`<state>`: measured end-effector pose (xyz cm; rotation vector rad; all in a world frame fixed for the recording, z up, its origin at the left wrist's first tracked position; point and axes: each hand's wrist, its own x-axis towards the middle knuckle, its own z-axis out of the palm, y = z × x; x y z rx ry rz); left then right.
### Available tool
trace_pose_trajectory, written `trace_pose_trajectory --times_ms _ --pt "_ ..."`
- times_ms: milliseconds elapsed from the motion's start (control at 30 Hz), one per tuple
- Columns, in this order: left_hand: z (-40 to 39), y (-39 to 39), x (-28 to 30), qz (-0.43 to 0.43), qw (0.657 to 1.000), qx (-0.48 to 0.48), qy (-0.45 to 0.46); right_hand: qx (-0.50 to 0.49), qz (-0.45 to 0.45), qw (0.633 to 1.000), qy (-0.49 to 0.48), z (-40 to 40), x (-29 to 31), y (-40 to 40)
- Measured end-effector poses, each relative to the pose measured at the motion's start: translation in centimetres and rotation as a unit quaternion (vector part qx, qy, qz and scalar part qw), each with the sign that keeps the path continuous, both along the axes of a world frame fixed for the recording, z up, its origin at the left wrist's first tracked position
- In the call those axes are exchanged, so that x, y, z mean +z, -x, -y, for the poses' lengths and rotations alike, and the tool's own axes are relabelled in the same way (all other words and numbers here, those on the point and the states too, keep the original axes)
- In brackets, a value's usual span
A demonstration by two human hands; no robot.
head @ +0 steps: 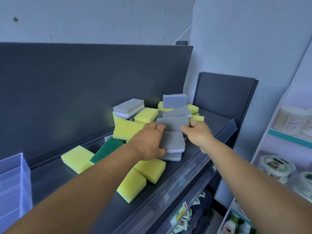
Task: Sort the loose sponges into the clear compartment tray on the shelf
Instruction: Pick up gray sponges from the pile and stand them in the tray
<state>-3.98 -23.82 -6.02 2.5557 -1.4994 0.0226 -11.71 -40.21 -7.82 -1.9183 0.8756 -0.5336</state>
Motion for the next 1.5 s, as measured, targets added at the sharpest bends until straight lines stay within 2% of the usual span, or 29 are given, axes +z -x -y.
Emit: trace_pose_trajectory --times_ms 200,300,467,633,867,1200,1367,1500 --pt "-1.0 0.7 1.4 0.004 0.998 0.016 0.064 0.009 0.065 0.997 -0.047 0.2 1.1 0.6" --pt "-1.9 1.1 2.2 0.001 0.994 0.041 0.101 -0.001 0.121 0.992 -0.035 -0.6 2.2 1.5" --pt "-4.6 2.1 4.3 0.009 0.974 0.132 0.185 0.006 0.124 0.988 0.088 -3.7 4.9 3.6" --pt "-8.4 3.8 5.9 -0.016 0.939 0.185 0.291 0.113 0.120 0.965 0.202 -7.7 7.0 4.7" --pt "-17.5 6.3 6.6 -0.069 0.926 0.224 0.295 0.237 0.156 0.926 0.248 -16.1 9.3 4.6" --pt "-32.4 10.2 7.9 -0.002 0.933 0.262 0.247 0.354 0.165 0.889 0.240 -28.5 9.9 3.7" --pt "-40.9 12.1 8.1 0.039 0.918 0.303 0.254 0.405 0.176 0.864 0.241 -36.5 10.1 4.1" --pt "-48.0 13.5 8.2 0.031 0.910 0.332 0.247 0.444 0.177 0.846 0.235 -43.8 10.0 4.5"
